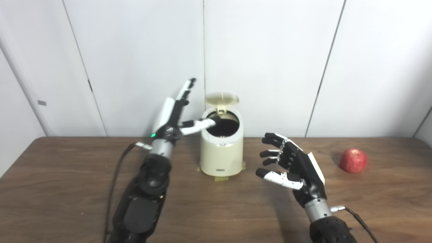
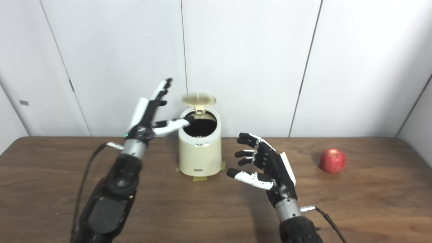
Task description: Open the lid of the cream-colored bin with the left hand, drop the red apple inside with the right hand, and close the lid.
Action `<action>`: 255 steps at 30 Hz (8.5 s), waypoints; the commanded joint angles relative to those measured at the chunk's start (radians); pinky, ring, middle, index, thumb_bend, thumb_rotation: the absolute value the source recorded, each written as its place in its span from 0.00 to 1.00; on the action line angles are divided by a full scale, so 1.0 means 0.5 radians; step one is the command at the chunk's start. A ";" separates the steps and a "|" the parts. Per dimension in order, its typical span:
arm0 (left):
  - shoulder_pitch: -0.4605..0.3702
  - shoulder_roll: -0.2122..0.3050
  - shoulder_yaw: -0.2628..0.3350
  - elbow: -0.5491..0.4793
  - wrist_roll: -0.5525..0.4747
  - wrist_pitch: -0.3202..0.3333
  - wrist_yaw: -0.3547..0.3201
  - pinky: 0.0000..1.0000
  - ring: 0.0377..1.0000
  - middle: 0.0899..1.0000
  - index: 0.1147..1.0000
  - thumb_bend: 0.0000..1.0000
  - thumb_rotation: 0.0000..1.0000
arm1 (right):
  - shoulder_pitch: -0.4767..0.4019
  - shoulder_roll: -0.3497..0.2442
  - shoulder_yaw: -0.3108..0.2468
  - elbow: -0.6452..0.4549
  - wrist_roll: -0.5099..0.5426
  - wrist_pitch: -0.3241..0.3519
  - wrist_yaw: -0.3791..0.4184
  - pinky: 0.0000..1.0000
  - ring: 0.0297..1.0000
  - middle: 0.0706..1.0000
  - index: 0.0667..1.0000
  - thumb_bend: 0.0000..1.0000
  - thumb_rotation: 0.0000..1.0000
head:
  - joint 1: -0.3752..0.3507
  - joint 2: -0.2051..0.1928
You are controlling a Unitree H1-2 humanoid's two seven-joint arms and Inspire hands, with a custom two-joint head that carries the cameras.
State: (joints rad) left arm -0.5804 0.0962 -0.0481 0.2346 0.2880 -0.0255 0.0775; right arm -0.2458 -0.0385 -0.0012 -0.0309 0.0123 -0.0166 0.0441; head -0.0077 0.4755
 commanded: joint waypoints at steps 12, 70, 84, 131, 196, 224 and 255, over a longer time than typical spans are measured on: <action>0.472 0.187 0.198 -0.407 -0.531 -0.137 -0.285 0.64 0.71 0.75 0.82 0.85 0.39 | -0.063 -0.018 -0.015 -0.086 -0.004 -0.043 -0.013 0.52 0.59 0.73 0.72 0.81 0.20 | 0.007 0.011; 0.609 0.290 0.308 -0.275 -0.815 -0.306 -0.488 0.71 0.80 0.81 0.84 0.66 0.14 | -0.408 -1.126 -0.195 0.621 -0.553 0.444 0.062 0.85 0.90 0.89 0.89 0.88 0.21 | -0.750 -0.151; 0.620 0.297 0.300 -0.313 -0.756 -0.302 -0.477 0.77 0.81 0.80 0.82 0.64 0.12 | -0.396 -1.078 -0.202 0.751 -0.438 0.497 0.081 0.89 0.92 0.90 0.88 0.82 0.08 | -0.751 -0.133; 0.649 0.319 0.255 -0.407 -0.688 -0.240 -0.496 0.68 0.76 0.79 0.81 0.58 0.12 | -0.546 -0.997 0.042 1.274 -0.706 -0.050 -0.350 0.49 0.46 0.40 0.51 0.52 0.00 | -0.710 -0.057; 0.634 0.077 0.138 -0.349 -0.548 -0.262 -0.358 0.69 0.75 0.77 0.80 0.76 0.29 | -1.089 -0.124 0.139 0.679 -0.647 0.202 -0.236 0.44 0.41 0.39 0.50 0.52 0.00 | 0.015 -0.099; 0.629 0.023 0.123 -0.379 -0.536 -0.211 -0.335 0.70 0.76 0.77 0.81 0.75 0.26 | -1.117 0.042 0.236 0.816 -0.650 0.202 -0.304 0.36 0.38 0.39 0.50 0.52 0.00 | 0.103 -0.085; 0.626 0.033 0.094 -0.381 -0.516 -0.215 -0.328 0.69 0.75 0.77 0.80 0.75 0.28 | -1.096 0.020 0.266 0.865 -0.567 0.140 -0.199 0.55 0.69 0.70 0.71 0.87 0.07 | 0.110 -0.066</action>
State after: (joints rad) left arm -0.2239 0.1102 0.0002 0.0758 0.0282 -0.1207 -0.0909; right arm -0.7407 -0.0367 0.1213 0.4240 -0.2801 0.0714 -0.0768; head 0.0460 0.4418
